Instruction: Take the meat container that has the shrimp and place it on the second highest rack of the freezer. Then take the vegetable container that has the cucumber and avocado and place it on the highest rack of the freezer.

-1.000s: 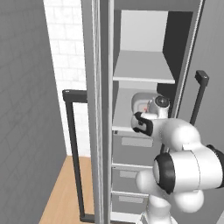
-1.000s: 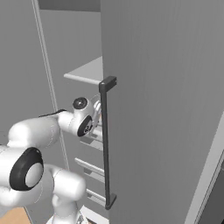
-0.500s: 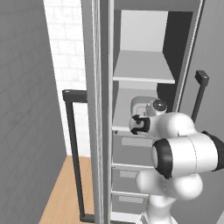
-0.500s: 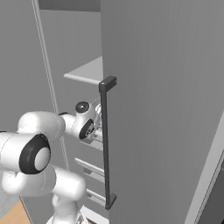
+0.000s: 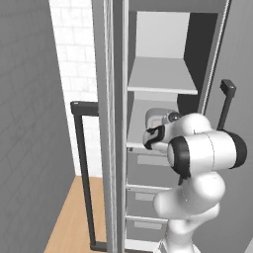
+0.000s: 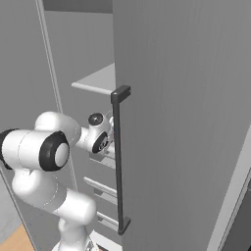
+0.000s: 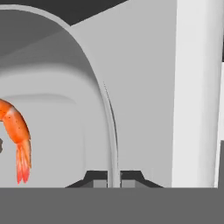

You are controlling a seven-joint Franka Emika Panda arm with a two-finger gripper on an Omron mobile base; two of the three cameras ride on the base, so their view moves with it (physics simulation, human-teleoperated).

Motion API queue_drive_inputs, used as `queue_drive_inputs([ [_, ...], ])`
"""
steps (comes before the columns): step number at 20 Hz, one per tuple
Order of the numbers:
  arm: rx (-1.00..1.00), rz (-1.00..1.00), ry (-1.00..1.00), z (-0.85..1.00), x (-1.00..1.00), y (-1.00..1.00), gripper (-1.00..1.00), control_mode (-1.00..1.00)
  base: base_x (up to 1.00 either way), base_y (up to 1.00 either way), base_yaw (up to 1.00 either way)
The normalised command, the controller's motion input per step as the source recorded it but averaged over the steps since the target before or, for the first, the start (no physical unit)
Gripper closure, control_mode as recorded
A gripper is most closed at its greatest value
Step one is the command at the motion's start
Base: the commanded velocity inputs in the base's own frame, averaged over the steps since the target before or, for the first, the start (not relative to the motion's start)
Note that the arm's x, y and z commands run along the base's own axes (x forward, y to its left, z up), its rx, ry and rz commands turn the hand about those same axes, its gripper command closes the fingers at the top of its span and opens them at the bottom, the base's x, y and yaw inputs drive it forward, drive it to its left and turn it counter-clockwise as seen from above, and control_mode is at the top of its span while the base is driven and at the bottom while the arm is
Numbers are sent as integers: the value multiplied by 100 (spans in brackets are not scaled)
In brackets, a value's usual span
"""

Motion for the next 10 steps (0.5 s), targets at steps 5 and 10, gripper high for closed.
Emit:
queue_drive_inputs([
  [5, 0, 0, 0, -10, 40, 0, 100, -100, 0, 0, 0],
  [10, 0, 0, 0, -11, 43, 0, 100, -100, 0, 0, 0],
])
